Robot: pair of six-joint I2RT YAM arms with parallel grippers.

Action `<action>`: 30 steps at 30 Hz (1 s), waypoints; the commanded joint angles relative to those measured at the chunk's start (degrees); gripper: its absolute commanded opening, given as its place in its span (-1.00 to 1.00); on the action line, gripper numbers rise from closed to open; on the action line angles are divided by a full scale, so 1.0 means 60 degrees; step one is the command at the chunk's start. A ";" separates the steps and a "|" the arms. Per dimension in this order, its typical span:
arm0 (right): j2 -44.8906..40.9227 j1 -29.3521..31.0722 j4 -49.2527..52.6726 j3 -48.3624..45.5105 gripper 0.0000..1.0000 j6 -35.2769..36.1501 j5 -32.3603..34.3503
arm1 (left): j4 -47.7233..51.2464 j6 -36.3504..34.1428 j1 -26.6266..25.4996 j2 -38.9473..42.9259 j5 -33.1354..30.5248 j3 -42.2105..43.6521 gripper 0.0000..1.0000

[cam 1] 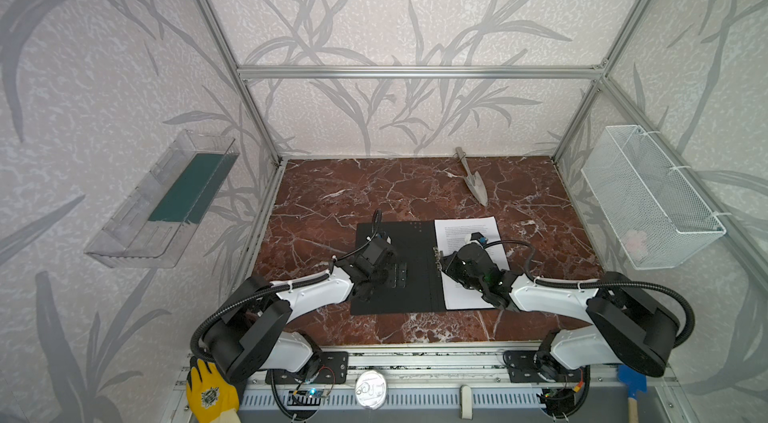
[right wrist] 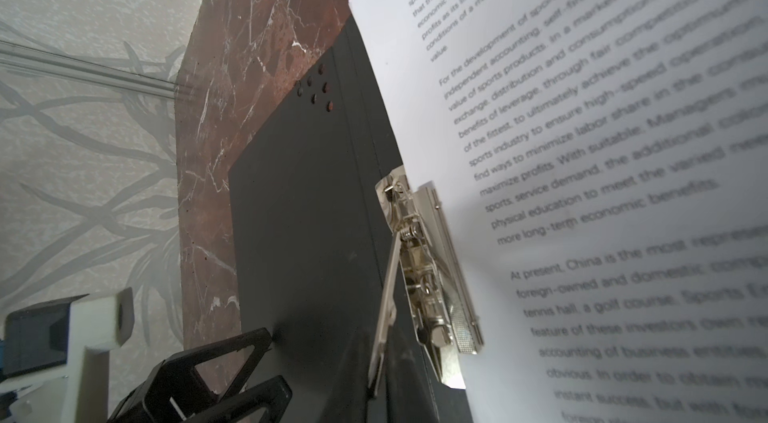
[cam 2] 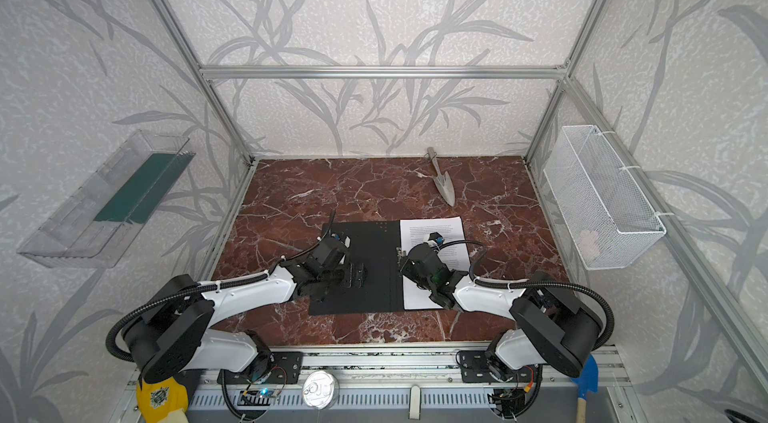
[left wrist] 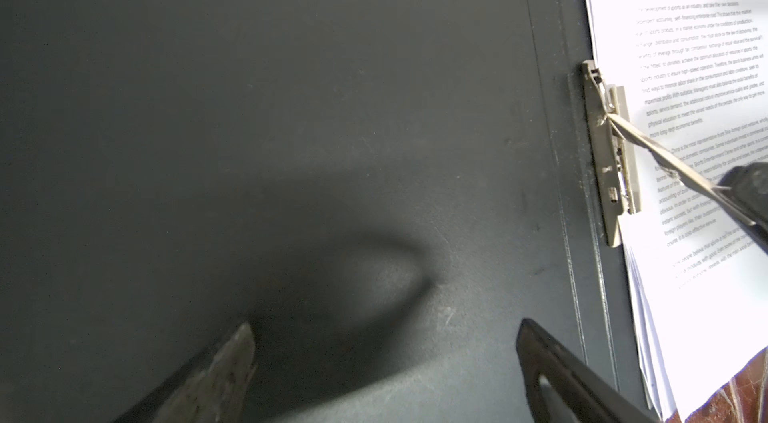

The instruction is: Put the files into the folder

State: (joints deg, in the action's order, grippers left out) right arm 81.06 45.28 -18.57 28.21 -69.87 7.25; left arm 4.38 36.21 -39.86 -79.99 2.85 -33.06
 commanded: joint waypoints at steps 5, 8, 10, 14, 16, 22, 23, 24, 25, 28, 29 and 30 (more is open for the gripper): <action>0.0348 -0.0108 0.1265 0.0060 -0.73 0.0294 -0.0136 | 0.1335 0.0279 0.0092 -0.0266 -0.0141 0.0266 0.98; 0.0211 -0.0107 0.1297 0.0052 -0.75 0.0191 -0.0179 | 0.1353 0.0280 0.0084 -0.0261 -0.0124 0.0266 0.98; 0.0020 -0.0117 0.1197 -0.0067 -0.77 0.0103 -0.0200 | 0.1345 0.0265 0.0087 -0.0248 -0.0100 0.0273 0.98; -0.0314 -0.0105 0.1522 0.0016 -0.78 0.0141 -0.0212 | 0.1343 0.0265 0.0091 -0.0188 -0.0095 0.0280 0.98; -0.0404 -0.0112 0.1527 -0.0026 -0.78 0.0067 -0.0225 | 0.1348 0.0266 0.0086 -0.0188 -0.0095 0.0280 0.98; -0.0487 -0.0107 0.1574 0.0030 -0.74 0.0100 -0.0394 | 0.1360 0.0250 0.0081 -0.0204 -0.0111 0.0278 0.98; -0.0494 -0.0105 0.1585 0.0030 -0.75 0.0062 -0.0414 | 0.1352 0.0250 0.0086 -0.0207 -0.0117 0.0273 0.98; -0.0522 -0.0112 0.1594 0.0005 -0.74 0.0032 -0.0395 | 0.1352 0.0252 0.0085 -0.0216 -0.0122 0.0266 0.98; -0.0556 -0.0110 0.1582 -0.0026 -0.74 0.0016 -0.0384 | 0.1353 0.0252 0.0091 -0.0206 -0.0125 0.0266 0.98; -0.0690 -0.0113 0.1600 -0.0068 -0.76 0.0010 -0.0358 | 0.1354 0.0251 0.0091 -0.0205 -0.0126 0.0266 0.98; -0.0745 -0.0113 0.1601 -0.0087 -0.76 0.0006 -0.0344 | 0.1350 0.0257 0.0091 -0.0228 -0.0136 0.0260 0.99; -0.0778 -0.0105 0.1589 -0.0113 -0.77 0.0019 -0.0343 | 0.1350 0.0250 0.0082 -0.0230 -0.0131 0.0266 0.98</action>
State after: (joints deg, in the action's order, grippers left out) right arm 77.62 44.88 -13.28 28.95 -69.78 4.64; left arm 4.49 36.18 -39.86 -79.96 2.83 -33.06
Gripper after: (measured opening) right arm 0.120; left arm 0.991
